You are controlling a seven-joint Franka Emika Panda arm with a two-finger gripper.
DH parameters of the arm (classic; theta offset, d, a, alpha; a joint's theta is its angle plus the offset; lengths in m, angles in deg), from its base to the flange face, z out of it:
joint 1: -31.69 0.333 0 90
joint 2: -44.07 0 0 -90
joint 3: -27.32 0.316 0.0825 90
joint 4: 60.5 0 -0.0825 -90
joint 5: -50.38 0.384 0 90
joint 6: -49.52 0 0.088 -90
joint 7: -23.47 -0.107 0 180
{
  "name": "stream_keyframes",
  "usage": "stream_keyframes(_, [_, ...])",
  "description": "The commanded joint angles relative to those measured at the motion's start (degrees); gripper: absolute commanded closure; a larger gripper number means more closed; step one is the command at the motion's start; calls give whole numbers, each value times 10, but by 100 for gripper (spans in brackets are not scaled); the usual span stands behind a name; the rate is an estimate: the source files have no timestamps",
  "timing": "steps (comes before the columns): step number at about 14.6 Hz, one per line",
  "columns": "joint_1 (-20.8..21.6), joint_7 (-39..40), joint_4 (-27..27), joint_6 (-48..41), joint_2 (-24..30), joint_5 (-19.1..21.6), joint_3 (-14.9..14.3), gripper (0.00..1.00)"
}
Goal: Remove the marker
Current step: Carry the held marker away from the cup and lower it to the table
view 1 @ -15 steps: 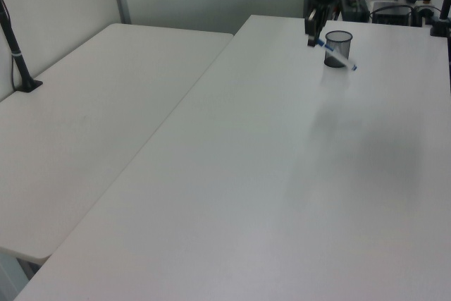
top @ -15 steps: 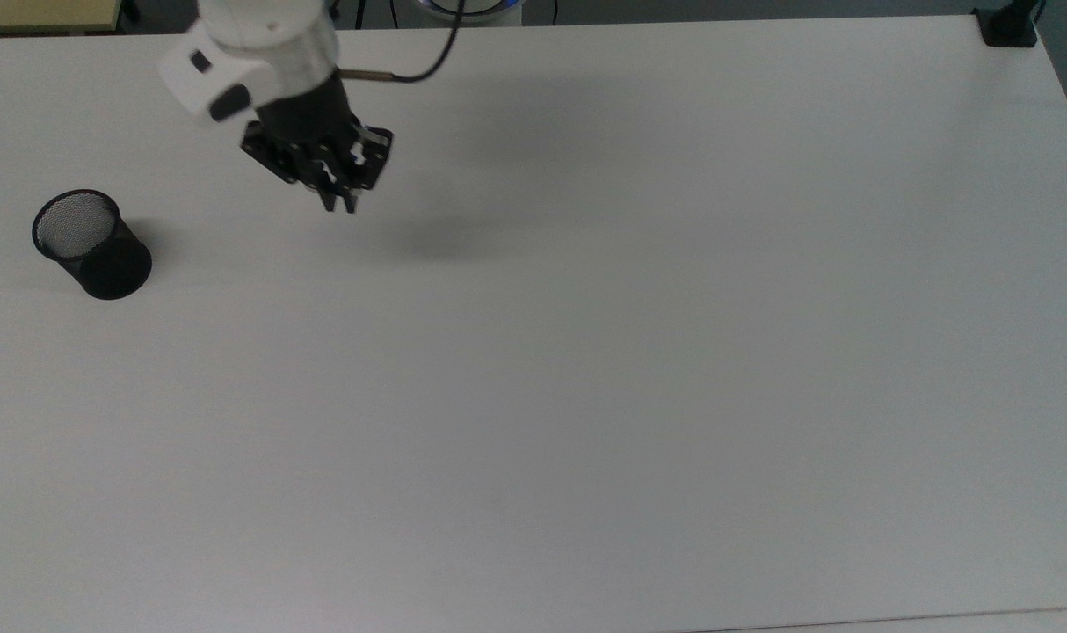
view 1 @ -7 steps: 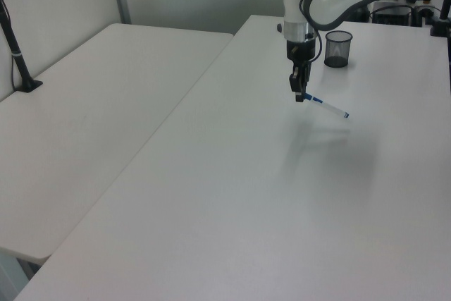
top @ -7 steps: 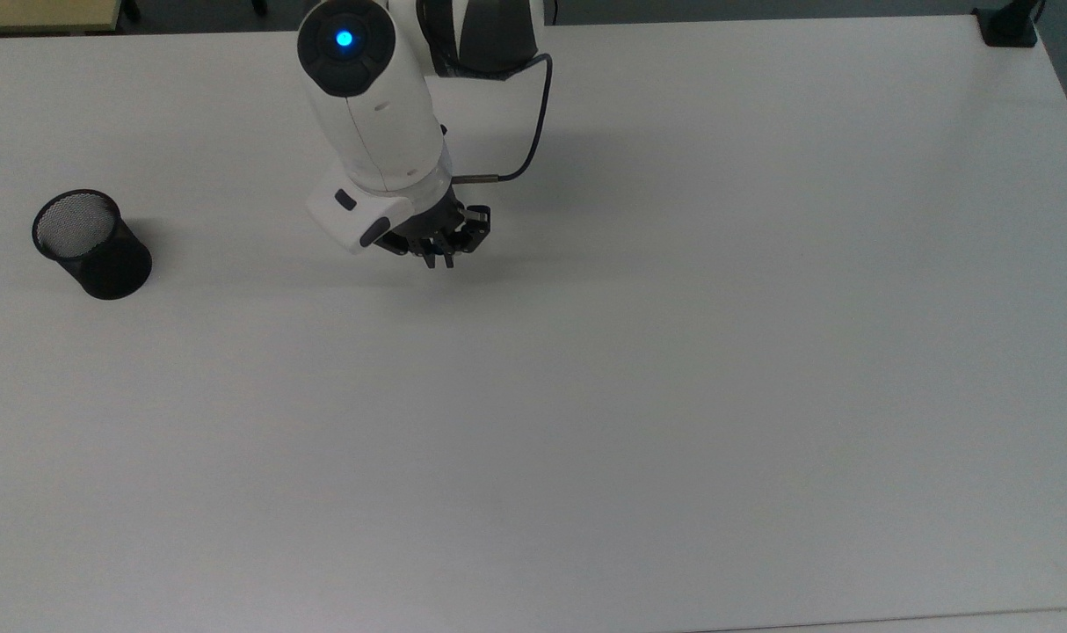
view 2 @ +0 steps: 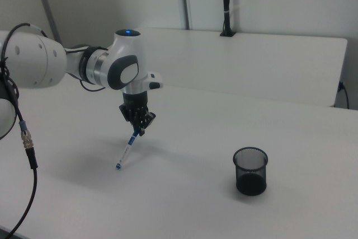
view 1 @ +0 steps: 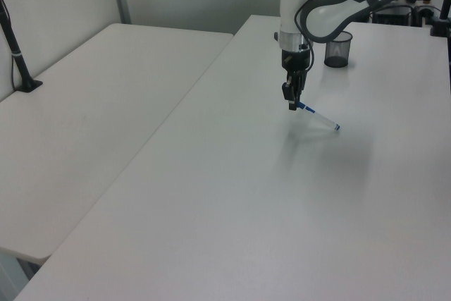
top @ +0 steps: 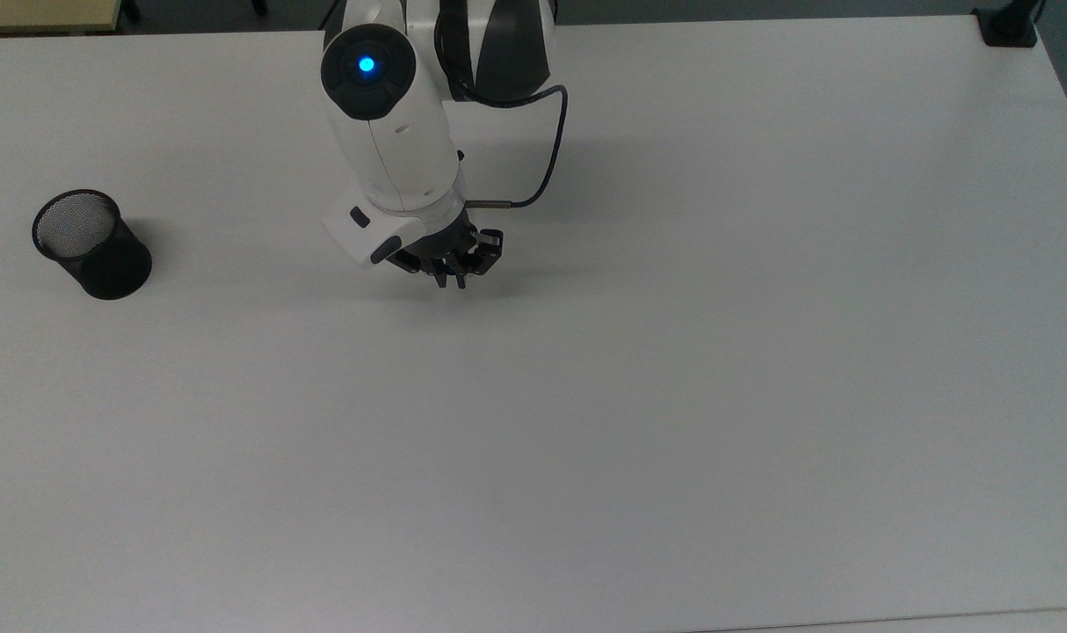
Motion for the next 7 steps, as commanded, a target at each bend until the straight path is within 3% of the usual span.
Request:
stream_keyframes(1, [5,-20,-13,16,10,5,-4,43])
stream_keyframes(2, [5,-20,-13,16,10,5,-4,30])
stream_keyframes(6, [5,-34,-8,13,14,4,-4,0])
stream_keyframes(7, [5,-43,-6,13,18,3,-4,0])
